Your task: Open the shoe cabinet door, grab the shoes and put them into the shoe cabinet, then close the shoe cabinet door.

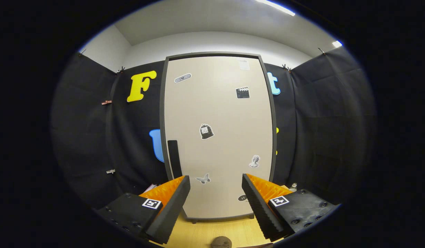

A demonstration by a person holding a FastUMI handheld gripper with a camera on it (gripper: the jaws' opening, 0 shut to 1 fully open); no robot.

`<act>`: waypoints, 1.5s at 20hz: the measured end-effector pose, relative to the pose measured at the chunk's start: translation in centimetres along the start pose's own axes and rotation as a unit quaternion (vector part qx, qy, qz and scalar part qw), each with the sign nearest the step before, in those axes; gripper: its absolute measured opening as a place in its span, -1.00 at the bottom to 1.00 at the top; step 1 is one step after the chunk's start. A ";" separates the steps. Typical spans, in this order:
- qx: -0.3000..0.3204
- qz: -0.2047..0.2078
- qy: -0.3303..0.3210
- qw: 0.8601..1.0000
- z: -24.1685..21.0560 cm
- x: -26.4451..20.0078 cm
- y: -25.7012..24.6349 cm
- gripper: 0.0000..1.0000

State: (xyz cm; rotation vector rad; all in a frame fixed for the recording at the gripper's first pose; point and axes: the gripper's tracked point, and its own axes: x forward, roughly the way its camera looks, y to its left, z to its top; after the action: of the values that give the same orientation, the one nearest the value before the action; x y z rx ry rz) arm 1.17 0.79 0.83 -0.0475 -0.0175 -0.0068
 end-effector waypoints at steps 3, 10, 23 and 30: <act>-0.002 0.005 0.004 1.000 -0.2 0.3 0.9 0.96; 0.003 0.023 0.008 1.000 -0.6 2.2 4.1 0.96; 0.007 0.051 0.040 0.998 -3.4 10.6 10.5 0.96; 0.007 0.028 0.052 0.998 -5.1 15.4 11.0 0.96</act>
State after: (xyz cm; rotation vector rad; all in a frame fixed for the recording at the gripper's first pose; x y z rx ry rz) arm 16.72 11.43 -4.56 -0.0339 0.0874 0.0463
